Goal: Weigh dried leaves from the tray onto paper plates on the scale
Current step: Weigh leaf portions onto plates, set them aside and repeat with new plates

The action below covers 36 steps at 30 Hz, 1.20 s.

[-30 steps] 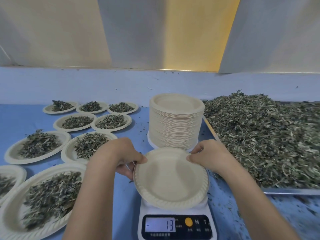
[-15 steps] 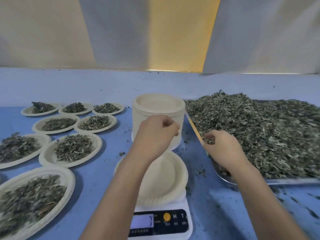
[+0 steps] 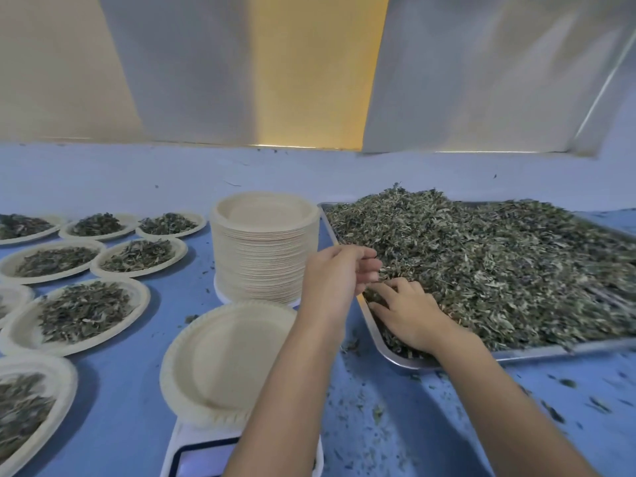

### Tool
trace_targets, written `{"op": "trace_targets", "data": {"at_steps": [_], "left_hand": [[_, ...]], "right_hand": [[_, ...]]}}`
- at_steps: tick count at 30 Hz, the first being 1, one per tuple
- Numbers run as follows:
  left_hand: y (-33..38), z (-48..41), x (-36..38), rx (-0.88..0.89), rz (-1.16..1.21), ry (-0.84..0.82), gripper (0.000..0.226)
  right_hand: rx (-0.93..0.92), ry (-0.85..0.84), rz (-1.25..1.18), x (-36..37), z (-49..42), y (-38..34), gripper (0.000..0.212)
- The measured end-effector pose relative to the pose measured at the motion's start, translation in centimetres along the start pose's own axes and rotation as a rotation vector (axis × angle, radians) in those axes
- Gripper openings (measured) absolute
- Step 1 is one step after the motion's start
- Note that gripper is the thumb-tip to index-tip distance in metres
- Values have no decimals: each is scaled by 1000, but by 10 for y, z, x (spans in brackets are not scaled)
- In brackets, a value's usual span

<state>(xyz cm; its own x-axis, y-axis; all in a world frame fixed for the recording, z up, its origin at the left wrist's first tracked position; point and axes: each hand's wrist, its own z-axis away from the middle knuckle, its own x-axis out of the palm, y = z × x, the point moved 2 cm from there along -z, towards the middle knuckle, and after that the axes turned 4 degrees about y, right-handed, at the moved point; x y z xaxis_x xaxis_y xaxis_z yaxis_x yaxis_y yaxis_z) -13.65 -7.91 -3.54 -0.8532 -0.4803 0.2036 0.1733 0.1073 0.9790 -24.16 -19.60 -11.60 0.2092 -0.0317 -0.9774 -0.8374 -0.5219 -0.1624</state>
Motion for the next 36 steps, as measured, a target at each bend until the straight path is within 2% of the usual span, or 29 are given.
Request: {"op": "trace_targets", "data": {"at_steps": [4,9,15,19,23,26,33,36], "left_hand": [[0,-6,7,-26,27,-2,24],[-7,-7,13,-73,89,23,22],[-24,-10,17,-179,248,157,19],[-37,-13,20,-281,338,184,27],[-45,-16,24,-315,365,183,33],[-48,-19,32,-336,384,166,35],[-47,-24,37,-343,360,157,19],[-38,-23,29,-256,325,156,26]], "right_hand": [[-1,-44,78,2,6,-9,40],[-21,-43,287,-5,2,-20,36],[12,1,256,-7,0,-20,40],[63,203,41,-12,0,-12,23],[127,390,-338,-17,-3,-2,30],[118,494,-510,-22,-4,1,29],[116,623,-769,-33,-1,2,18],[201,643,-1017,-45,1,-4,21]]}}
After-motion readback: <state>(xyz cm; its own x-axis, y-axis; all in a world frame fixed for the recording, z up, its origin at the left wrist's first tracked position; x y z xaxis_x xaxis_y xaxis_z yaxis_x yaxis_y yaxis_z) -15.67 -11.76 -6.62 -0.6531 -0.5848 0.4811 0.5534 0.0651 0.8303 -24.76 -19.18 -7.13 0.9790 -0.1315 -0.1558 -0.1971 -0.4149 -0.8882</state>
